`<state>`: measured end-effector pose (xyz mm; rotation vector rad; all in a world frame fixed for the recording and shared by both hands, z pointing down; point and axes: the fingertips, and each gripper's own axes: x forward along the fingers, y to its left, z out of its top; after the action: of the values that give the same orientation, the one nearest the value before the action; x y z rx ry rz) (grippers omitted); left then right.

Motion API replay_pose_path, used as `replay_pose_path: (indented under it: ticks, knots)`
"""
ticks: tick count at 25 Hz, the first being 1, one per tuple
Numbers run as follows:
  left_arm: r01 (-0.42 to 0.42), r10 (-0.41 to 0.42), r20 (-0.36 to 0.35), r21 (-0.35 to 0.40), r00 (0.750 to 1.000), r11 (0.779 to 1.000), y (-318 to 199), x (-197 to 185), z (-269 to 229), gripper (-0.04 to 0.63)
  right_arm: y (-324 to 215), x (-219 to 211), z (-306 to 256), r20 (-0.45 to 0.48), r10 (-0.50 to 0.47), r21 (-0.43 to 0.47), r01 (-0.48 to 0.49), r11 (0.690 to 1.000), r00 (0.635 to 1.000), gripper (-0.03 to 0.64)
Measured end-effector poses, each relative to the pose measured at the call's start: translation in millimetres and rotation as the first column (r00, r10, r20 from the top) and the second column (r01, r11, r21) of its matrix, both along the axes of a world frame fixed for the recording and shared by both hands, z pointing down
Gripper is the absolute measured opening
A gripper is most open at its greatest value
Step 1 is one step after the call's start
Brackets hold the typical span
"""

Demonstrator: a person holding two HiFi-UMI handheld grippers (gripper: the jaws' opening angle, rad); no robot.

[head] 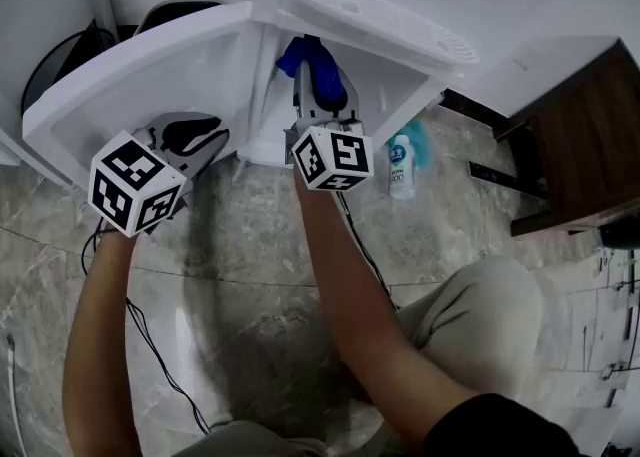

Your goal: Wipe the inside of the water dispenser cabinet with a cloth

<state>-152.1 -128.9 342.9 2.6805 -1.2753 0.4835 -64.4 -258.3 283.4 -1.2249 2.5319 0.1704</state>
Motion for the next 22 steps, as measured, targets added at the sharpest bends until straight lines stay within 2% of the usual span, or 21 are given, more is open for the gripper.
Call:
replay_pose_path:
  ticks: [5, 9, 17, 22]
  knots:
    - [0.016, -0.016, -0.04, -0.008, 0.999, 1.0, 4, -1, 6, 0.08, -26, -5, -25, 0.01, 0.017, 0.086, -0.018, 0.996, 1.0, 0.091]
    - [0.008, -0.009, -0.067, -0.02, 0.998, 1.0, 4, 7, 15, 0.08, -44, -17, -32, 0.004, 0.015, 0.121, -0.015, 0.993, 1.0, 0.091]
    - [-0.021, 0.019, -0.093, -0.021, 0.995, 1.0, 0, 22, 17, 0.08, -70, -33, -37, 0.015, 0.031, 0.126, -0.032, 0.992, 0.999, 0.089]
    - [-0.027, 0.024, -0.115, -0.023, 0.993, 0.999, -1, 25, 18, 0.08, -93, -37, -35, -0.039, 0.056, 0.1, -0.052, 0.994, 0.998, 0.089]
